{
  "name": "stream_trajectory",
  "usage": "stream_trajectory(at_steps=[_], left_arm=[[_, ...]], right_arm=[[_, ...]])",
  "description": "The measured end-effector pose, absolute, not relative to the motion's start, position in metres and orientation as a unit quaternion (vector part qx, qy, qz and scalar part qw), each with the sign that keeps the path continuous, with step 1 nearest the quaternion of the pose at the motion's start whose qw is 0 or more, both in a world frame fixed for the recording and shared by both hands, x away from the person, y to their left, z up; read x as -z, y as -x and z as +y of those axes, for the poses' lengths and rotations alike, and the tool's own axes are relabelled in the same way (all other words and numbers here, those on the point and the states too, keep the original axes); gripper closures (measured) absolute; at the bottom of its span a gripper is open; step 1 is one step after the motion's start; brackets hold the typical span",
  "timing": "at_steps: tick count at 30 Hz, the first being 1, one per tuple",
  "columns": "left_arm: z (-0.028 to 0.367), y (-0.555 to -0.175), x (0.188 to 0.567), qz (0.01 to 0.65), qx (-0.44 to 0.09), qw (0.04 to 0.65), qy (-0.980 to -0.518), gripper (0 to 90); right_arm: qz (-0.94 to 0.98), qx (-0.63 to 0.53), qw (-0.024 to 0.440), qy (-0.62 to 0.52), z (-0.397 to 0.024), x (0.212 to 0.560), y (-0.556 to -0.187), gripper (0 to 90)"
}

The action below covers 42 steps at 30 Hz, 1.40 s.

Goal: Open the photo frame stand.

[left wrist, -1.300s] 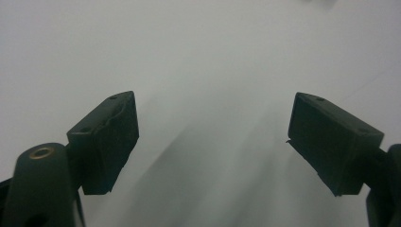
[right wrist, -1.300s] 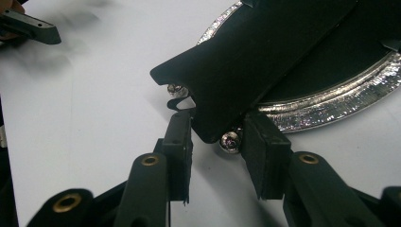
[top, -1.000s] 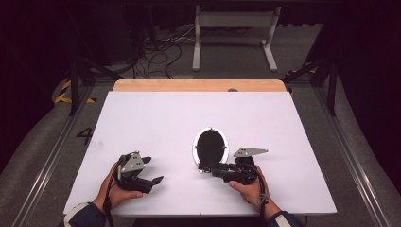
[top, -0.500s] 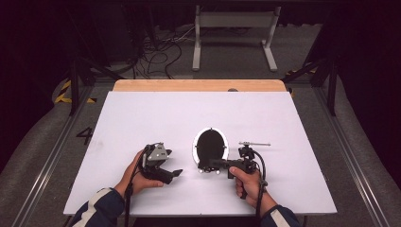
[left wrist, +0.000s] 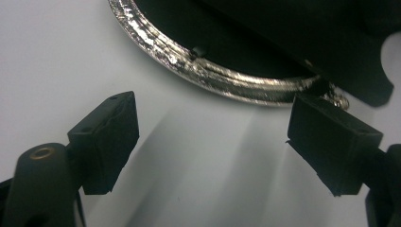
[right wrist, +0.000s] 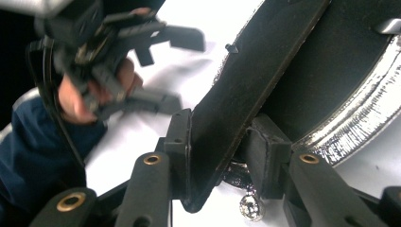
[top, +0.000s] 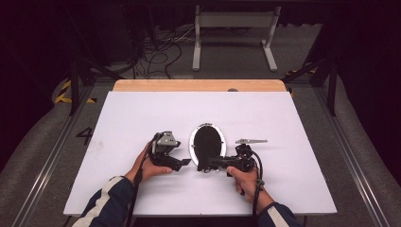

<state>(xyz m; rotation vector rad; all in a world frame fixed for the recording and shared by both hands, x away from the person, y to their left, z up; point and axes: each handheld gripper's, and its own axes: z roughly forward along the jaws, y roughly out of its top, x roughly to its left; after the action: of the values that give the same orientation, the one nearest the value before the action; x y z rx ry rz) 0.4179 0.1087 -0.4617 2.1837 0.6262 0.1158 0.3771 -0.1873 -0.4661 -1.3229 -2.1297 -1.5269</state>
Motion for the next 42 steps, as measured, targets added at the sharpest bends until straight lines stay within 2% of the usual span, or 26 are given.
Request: stream_trajectory(at_steps=[7,11,21,24,25,27,33,36,38,42], left_arm=[[0.099,-0.428,0.46,0.247,-0.02,0.437,-0.865,16.7],[0.095,-0.433,0.461,0.257,0.022,0.452,-0.854,14.7],[0.097,-0.44,0.461,0.27,0.049,0.475,-0.836,20.1],[0.1,-0.44,0.46,0.274,0.044,0.48,-0.832,29.3],[0.101,-0.44,0.459,0.27,0.035,0.48,-0.834,35.5],[0.104,-0.439,0.456,0.262,0.023,0.479,-0.837,37.5],[0.112,-0.435,0.446,0.251,-0.012,0.512,-0.821,54.7],[0.115,-0.432,0.443,0.243,-0.003,0.534,-0.81,64.1],[0.114,-0.431,0.442,0.23,0.002,0.538,-0.811,66.6],[0.107,-0.427,0.444,0.221,0.007,0.53,-0.818,64.6]], right_arm=[[-0.737,0.525,0.075,0.418,-0.187,0.465,-0.374,64.8],[-0.749,0.524,0.058,0.401,-0.185,0.463,-0.372,64.9],[-0.765,0.524,0.033,0.372,-0.181,0.457,-0.366,66.2],[-0.768,0.524,0.035,0.368,-0.182,0.456,-0.365,66.6],[-0.77,0.522,0.032,0.365,-0.182,0.455,-0.365,66.7],[-0.771,0.521,0.031,0.364,-0.182,0.455,-0.364,66.7],[-0.769,0.517,0.026,0.376,-0.185,0.457,-0.366,68.1],[-0.771,0.509,0.015,0.383,-0.185,0.459,-0.367,69.3],[-0.77,0.507,0.014,0.387,-0.186,0.459,-0.368,72.1],[-0.772,0.505,0.005,0.385,-0.185,0.459,-0.367,72.9]])
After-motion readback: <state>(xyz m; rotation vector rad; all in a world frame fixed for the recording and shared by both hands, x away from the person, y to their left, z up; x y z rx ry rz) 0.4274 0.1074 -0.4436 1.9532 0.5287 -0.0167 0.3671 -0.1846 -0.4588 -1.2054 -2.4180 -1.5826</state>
